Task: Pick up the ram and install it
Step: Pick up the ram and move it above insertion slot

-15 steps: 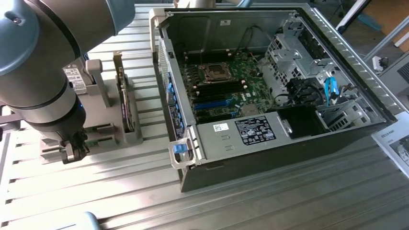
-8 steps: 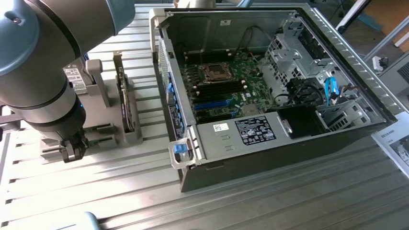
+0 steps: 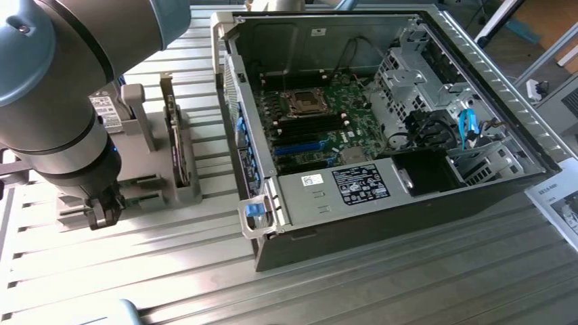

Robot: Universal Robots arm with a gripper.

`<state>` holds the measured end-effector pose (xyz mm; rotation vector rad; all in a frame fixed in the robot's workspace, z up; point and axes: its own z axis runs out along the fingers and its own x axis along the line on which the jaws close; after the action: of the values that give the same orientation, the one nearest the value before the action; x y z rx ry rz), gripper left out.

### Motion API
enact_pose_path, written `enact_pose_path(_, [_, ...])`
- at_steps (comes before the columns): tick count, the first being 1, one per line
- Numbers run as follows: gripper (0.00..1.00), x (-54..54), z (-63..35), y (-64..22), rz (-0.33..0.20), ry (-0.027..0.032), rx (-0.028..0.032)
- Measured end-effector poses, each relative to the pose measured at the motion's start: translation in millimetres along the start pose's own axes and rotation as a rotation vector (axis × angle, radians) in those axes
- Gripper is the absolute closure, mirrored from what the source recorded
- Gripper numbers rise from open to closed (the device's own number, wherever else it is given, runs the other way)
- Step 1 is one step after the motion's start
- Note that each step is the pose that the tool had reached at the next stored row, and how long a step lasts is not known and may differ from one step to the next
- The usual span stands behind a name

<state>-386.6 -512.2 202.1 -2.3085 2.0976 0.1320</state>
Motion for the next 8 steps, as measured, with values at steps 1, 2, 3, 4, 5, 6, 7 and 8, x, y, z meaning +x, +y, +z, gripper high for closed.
enact_pose_path(1, [0.86, 0.0, 0.0, 0.0, 0.0, 0.0, 0.0])
enact_pose_path(2, [0.86, -0.1, -1.6, 0.1, 0.0, 0.0, 0.0])
enact_pose_path(3, [0.86, -0.5, -6.9, 0.3, 0.0, 0.0001, -0.0001])
enact_pose_path(4, [0.86, -0.8, -11.0, 0.5, 0.0, 0.0, 0.0])
enact_pose_path(5, [0.86, -1.1, -14.1, 0.7, 0.0, -0.0001, 0.0001])
enact_pose_path(6, [0.86, -1.3, -17.4, 0.8, 0.0, 0.0001, 0.0])
enact_pose_path(7, [0.86, -1.6, -21.0, 1.0, 0.0, 0.0, 0.0])
enact_pose_path(8, [0.86, -1.9, -24.5, 1.1, 0.0, -0.0001, 0.0])
